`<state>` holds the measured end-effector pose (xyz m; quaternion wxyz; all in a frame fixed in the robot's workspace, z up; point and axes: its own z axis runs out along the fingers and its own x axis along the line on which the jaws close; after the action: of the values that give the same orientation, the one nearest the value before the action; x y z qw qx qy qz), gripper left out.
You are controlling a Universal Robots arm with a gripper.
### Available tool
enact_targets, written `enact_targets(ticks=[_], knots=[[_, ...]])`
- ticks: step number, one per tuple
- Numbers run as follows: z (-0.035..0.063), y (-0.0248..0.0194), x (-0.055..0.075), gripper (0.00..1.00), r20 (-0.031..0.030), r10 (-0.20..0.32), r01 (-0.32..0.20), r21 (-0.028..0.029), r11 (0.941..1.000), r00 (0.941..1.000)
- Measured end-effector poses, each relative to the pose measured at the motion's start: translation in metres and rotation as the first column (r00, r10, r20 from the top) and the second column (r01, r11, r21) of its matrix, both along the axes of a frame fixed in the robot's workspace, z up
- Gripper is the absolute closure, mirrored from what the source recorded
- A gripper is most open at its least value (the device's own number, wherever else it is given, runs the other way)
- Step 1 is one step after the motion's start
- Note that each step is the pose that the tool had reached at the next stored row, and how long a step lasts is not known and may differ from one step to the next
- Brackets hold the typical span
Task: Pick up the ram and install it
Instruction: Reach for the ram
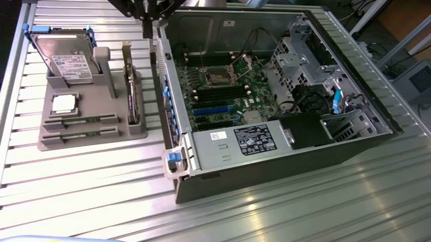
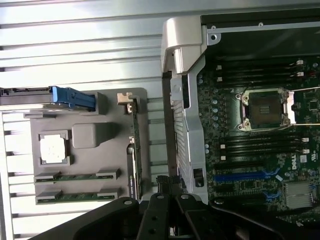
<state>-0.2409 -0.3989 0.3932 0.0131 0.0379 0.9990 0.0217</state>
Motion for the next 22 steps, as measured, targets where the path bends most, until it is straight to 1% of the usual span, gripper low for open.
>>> enact_targets(ticks=[15,22], knots=[[0.0000,0.0000,-0.016,0.90,0.0000,0.000,0.000,0.0000,1.0000,1.0000],[0.0000,0.0000,-0.022,0.90,0.0000,0.000,0.000,0.0000,1.0000,1.0000]])
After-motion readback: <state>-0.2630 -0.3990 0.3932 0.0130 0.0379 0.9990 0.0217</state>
